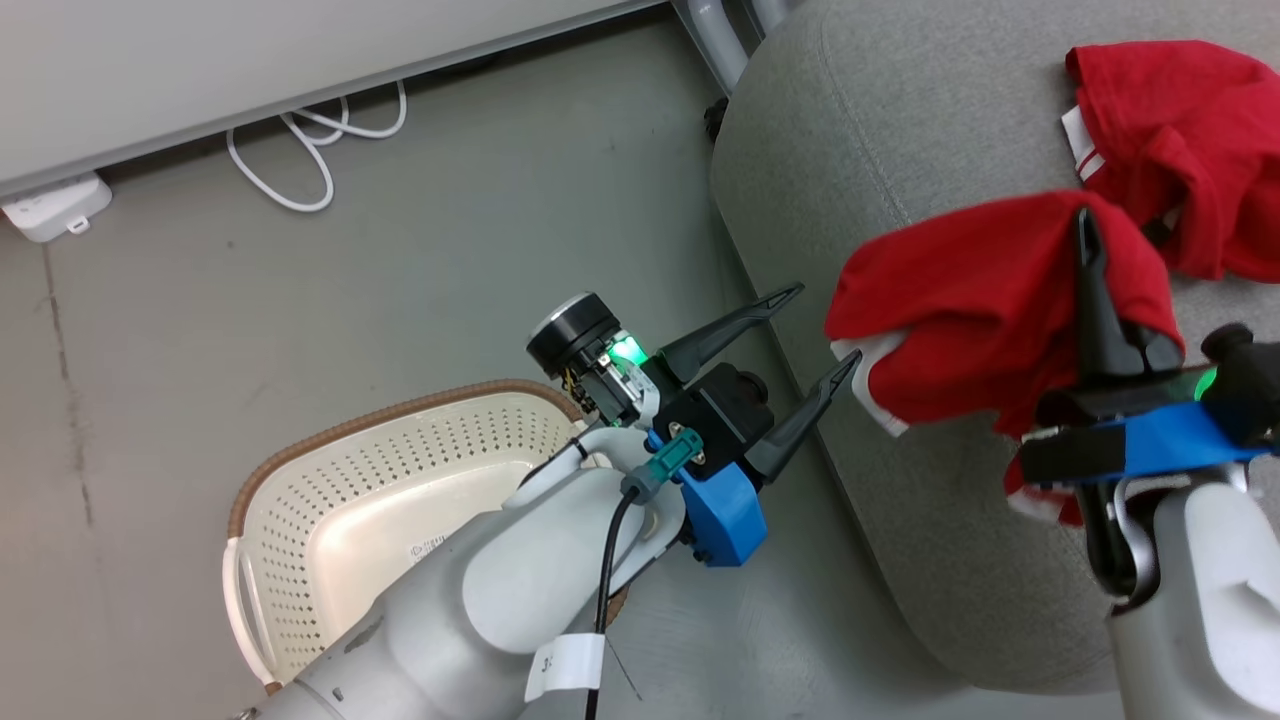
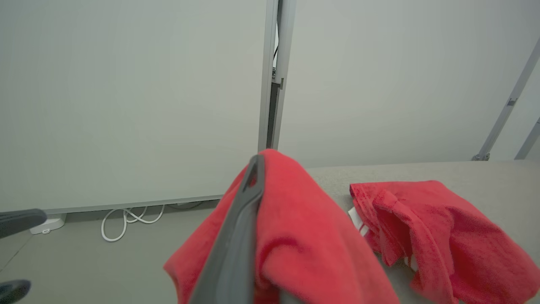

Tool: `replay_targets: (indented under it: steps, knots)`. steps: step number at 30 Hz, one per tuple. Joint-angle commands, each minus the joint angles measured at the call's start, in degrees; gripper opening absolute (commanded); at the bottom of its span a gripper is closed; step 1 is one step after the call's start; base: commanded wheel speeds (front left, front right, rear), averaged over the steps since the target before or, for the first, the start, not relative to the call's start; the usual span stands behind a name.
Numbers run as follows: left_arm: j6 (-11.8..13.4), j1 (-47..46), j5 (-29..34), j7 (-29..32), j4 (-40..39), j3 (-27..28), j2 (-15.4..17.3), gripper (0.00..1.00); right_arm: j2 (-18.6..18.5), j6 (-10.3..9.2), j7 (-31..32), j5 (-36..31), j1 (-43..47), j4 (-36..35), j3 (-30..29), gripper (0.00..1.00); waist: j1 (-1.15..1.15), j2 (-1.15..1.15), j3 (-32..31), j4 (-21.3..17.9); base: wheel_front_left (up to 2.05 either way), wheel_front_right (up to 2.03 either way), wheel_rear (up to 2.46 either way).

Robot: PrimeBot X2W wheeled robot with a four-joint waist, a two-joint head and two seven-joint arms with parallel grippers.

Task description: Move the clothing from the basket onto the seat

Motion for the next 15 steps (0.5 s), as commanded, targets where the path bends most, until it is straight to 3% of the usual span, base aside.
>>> replay_targets:
  steps: [1, 9, 15]
  knots:
    - [0.26, -0.92, 0.51, -0.29, -0.34, 0.39, 0.67, 1.00, -0.66, 0.01, -0.21, -0.33, -2.11, -0.79, 0.22, 0.00, 0.00, 0.00, 0.95, 0.14, 0.00, 0.00, 0.00]
    - [0.88, -3.85, 1.62, -0.27, -1.34, 1.16, 2.01, 1.00, -5.36, 0.01, -0.21, -1.00, -13.52, -5.24, -2.43, 0.00, 0.00, 0.00, 7.14, 0.84, 0.00, 0.00, 0.00]
    - [1.23, -7.04, 2.60, 0.42, -2.53, 1.66, 3.63, 1.00, -10.87, 0.01, -0.21, -1.02, -23.44, -7.73, -9.54, 0.00, 0.00, 0.00, 13.54, 1.33, 0.00, 0.00, 0.00]
